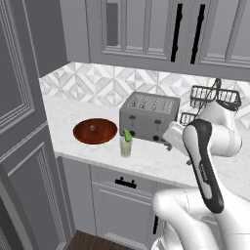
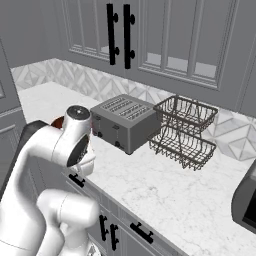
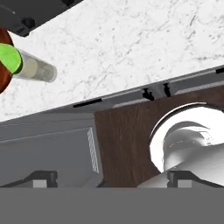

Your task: Grab a lemon wedge from the fridge and one ice cube from the ice bowl, and put them in the glass of lemonade.

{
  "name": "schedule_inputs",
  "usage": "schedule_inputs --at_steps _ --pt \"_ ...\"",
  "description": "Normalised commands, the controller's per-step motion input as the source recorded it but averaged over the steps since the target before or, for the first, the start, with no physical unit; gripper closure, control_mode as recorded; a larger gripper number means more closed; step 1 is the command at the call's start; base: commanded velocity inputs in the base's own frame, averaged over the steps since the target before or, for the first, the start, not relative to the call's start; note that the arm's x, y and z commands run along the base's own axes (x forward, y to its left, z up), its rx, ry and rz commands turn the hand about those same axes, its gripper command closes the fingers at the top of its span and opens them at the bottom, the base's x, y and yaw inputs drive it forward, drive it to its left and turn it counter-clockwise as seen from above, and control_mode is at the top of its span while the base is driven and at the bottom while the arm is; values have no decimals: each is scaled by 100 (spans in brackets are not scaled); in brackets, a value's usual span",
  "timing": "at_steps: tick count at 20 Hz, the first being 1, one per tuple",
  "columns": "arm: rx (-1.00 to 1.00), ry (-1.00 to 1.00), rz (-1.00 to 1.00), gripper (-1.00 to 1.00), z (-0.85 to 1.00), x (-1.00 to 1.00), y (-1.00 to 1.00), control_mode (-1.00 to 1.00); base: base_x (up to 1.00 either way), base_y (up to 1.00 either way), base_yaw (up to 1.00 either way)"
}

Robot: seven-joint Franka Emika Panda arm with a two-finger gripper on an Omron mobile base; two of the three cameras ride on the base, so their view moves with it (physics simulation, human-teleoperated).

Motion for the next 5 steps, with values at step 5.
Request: schedule_inputs --at_steps 5 --pt "12 0 -15 -100 52 0 -38 -100 0 0 0"
